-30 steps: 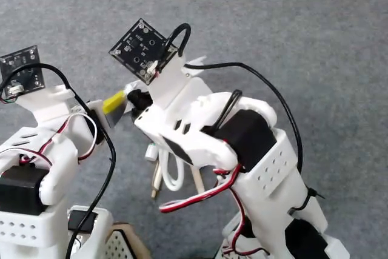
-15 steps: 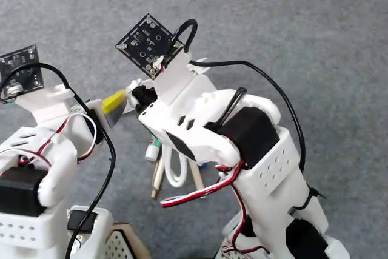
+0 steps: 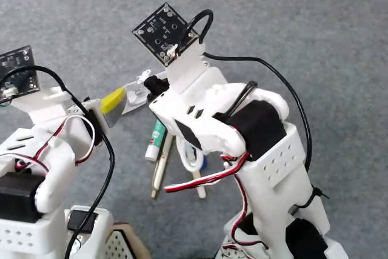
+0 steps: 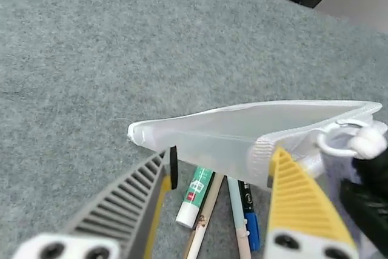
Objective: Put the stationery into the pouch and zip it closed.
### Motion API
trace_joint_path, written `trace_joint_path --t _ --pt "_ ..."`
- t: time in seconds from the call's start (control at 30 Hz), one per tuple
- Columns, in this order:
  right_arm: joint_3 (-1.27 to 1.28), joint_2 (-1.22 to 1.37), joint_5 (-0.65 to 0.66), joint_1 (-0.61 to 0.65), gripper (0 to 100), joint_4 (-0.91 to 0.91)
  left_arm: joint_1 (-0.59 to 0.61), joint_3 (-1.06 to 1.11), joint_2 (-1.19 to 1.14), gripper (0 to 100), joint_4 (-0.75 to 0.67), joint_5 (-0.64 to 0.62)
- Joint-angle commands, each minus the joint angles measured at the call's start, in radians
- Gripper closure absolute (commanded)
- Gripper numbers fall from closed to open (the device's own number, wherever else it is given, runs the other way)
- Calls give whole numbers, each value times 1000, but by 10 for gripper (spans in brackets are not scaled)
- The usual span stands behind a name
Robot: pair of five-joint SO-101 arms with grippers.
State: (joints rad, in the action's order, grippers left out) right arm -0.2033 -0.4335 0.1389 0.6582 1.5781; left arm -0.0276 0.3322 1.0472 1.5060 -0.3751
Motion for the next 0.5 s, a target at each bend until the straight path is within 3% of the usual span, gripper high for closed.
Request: trace_joint_path --t 0.0,0.47 --pt "-51 -4 -8 -11 986 -17 -10 24 8 735 -21 -3" --pt "-51 -7 -8 -8 986 -17 -10 71 8 735 -52 -2"
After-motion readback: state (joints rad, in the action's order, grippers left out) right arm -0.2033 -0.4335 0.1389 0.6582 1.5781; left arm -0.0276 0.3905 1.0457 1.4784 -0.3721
